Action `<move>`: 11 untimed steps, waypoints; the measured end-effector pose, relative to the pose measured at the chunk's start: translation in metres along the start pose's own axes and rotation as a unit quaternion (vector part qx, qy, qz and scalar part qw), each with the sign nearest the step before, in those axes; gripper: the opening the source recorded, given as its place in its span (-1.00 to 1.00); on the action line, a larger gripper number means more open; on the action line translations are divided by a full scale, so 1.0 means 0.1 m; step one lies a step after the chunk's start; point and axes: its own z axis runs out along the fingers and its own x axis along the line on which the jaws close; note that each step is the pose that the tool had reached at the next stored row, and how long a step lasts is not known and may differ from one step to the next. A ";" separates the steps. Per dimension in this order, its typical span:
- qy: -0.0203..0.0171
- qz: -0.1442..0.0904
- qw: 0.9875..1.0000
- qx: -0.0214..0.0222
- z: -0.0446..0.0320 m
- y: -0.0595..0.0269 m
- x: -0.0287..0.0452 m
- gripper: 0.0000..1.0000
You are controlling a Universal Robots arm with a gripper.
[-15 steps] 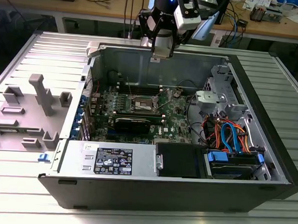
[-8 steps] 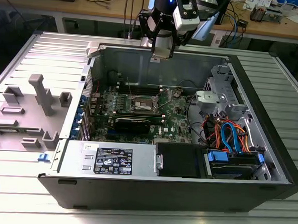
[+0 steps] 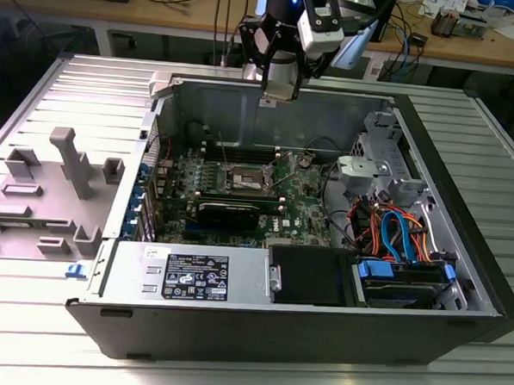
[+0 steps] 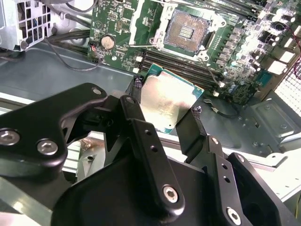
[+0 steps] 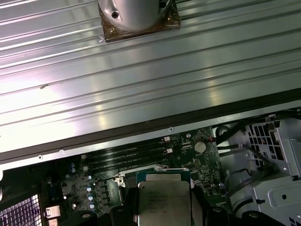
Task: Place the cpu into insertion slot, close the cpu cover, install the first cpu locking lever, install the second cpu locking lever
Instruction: 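Place the cpu into insertion slot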
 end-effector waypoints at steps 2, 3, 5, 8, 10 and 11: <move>-0.001 0.015 1.000 0.000 0.004 0.000 0.000 0.08; -0.002 0.024 1.000 0.000 0.006 -0.001 0.000 0.08; -0.003 0.036 0.999 -0.001 0.008 -0.001 0.000 0.08; -0.005 0.053 0.999 -0.001 0.010 -0.001 0.000 0.08; -0.005 0.054 0.999 -0.001 0.010 -0.001 0.000 0.08; -0.005 0.055 0.998 -0.001 0.010 -0.001 0.000 0.08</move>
